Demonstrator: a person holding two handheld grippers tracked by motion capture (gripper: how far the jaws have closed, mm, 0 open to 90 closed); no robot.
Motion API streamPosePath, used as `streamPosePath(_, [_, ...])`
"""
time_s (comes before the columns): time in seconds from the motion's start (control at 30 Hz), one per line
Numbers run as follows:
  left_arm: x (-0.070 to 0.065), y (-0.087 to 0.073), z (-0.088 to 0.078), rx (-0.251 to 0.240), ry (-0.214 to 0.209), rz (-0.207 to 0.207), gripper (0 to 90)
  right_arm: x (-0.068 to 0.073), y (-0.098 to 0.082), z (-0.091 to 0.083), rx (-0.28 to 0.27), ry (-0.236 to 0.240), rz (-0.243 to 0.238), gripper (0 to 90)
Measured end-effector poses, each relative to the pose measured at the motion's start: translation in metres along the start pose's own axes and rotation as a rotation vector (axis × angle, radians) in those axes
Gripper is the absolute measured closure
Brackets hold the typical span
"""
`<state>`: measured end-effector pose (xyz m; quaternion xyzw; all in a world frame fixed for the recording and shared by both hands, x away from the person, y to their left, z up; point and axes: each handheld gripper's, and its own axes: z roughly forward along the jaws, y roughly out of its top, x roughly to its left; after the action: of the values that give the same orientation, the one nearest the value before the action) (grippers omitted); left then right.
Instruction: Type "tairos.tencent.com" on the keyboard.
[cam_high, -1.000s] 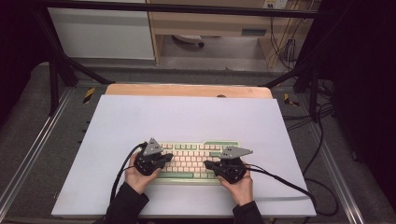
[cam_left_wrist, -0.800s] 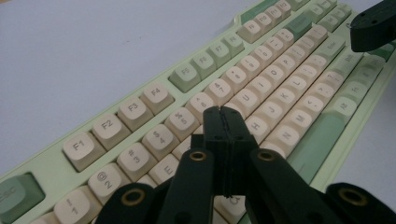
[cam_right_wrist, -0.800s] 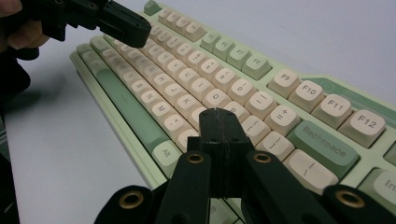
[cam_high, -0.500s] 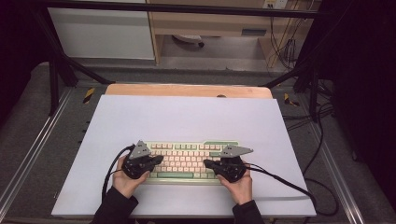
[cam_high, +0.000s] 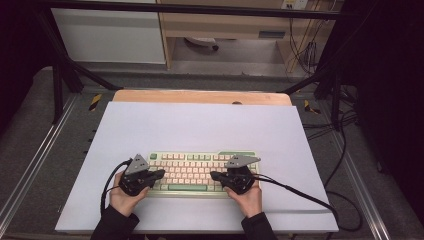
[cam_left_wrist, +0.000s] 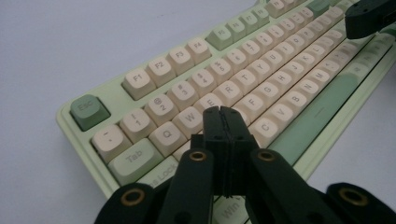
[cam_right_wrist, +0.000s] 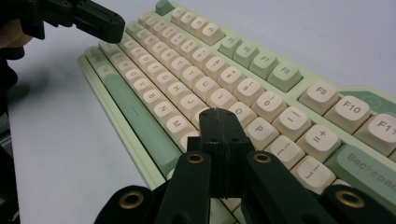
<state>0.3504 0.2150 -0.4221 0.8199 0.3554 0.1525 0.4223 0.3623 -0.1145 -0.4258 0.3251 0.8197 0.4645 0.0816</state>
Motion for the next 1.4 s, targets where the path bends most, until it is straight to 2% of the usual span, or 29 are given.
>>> streamPosePath(0.4, [0.008,-0.008,-0.005,-0.007,0.009,-0.025,89.7,0.002,-0.007,0.008,0.029,0.006,-0.002,90.0])
streamPosePath(0.83, [0.008,-0.009,-0.005,-0.007,0.007,-0.026,89.7,0.003,-0.011,0.012,0.049,-0.001,-0.013,90.0])
streamPosePath(1.13, [0.005,-0.006,-0.006,-0.013,0.003,-0.018,89.7,0.003,-0.005,0.000,0.015,-0.015,-0.018,90.0])
streamPosePath(1.4, [-0.005,-0.001,0.001,-0.005,-0.016,0.003,89.7,-0.006,-0.005,-0.013,-0.008,-0.038,0.002,90.0])
